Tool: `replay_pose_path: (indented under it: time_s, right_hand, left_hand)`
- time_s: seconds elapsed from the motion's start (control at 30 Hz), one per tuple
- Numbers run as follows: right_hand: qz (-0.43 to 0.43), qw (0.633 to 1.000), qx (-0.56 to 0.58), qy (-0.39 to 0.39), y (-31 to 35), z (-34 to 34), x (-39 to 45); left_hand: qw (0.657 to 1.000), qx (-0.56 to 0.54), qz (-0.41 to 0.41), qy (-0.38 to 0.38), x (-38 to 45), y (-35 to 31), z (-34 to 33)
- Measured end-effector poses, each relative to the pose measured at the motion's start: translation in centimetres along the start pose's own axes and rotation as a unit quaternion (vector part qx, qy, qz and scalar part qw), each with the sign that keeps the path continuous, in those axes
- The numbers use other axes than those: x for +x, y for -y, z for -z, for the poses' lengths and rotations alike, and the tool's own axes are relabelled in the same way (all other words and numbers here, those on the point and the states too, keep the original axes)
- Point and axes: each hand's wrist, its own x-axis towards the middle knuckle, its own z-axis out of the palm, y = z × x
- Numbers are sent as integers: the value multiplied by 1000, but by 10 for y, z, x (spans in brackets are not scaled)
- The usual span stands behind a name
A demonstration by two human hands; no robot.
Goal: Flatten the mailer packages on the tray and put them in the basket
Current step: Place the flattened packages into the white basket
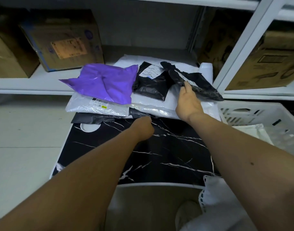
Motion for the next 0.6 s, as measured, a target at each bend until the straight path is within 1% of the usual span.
replay_pose_path:
  time_s: [0.1,0.17,0.2,0.23,0.3,0.33,0.47,0.6]
  right_hand:
    - [1,998,26,-63,-1,2,-31]
    - [-14,995,44,-83,4,3,-57]
    - [-12,996,31,-83,8,3,-70]
    - [-9,997,10,-76,13,5,-89]
    - [18,997,-44,-57,25,7,-120]
    - [35,996,-58,-50,30,8,-134]
    - [90,995,-49,-10,50,0,-187]
    - [140,988,-67,14,68,-20,-229]
  left_hand:
    - [996,-80,18,-23,-22,-16,11]
    - [990,-131,33,-37,-36,-28,18]
    - [984,-168,40,-46,-42,-32,21]
    - [974,-218,48,-45,-53,-37,23]
    - [965,-251,34,-62,-62,-42,25]
    - [965,-250,36,-68,-67,-46,25]
    - [960,-271,44,-54,-97,-46,19]
    - [957,-281,62,-29,-124,-21,7]
